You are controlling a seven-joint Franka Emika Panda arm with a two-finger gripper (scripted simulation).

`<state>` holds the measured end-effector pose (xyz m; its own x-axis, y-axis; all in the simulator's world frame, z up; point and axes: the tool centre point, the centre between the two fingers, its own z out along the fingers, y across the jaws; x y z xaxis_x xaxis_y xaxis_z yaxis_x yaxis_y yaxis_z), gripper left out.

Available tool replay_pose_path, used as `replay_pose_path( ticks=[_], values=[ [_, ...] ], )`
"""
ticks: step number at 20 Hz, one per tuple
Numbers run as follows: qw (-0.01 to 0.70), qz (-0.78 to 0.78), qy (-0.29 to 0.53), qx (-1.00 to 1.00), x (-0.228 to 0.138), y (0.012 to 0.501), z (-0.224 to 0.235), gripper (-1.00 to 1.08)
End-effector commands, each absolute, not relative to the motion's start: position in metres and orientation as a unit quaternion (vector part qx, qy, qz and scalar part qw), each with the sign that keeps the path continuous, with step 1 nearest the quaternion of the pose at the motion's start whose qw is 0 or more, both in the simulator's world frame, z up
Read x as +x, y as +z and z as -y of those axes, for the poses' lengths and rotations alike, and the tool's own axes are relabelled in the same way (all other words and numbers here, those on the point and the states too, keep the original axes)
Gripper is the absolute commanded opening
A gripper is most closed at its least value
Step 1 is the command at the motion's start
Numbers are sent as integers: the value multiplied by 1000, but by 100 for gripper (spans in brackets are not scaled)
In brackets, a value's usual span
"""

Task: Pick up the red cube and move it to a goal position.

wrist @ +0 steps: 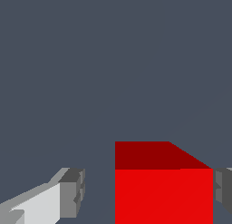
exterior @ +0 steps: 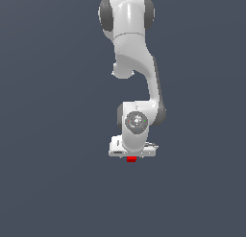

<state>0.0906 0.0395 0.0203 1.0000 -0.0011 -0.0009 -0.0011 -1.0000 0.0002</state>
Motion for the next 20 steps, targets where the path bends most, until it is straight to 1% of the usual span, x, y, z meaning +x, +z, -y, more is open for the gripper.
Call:
replay_pose_path(
  ticks=[1, 2, 14, 20],
  values=[
    [0, 1, 0, 1000, 92, 20, -40, 100],
    [0, 1, 0, 1000, 92, 20, -40, -100],
    [0, 0, 0, 1000, 92, 21, -40, -100],
    [0, 0, 0, 1000, 89, 38, -35, -100]
  ],
)
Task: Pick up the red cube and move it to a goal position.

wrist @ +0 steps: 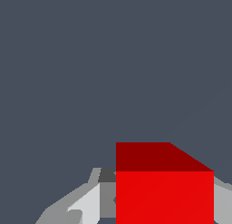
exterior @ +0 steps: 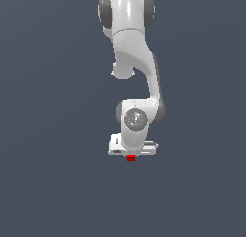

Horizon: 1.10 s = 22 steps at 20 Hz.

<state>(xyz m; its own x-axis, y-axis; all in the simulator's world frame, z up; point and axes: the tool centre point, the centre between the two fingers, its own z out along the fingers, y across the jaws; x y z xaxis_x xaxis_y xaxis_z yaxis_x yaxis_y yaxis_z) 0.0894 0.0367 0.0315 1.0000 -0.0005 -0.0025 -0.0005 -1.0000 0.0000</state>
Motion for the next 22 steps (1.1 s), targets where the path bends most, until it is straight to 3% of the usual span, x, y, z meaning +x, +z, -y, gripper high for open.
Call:
replay_pose_path(
  ticks=[1, 13, 22],
  values=[
    [0, 0, 0, 1000, 89, 43, -34, -100],
    [0, 0, 0, 1000, 80, 126, -11, -100],
    [0, 0, 0, 1000, 80, 143, -7, -100]
  ],
)
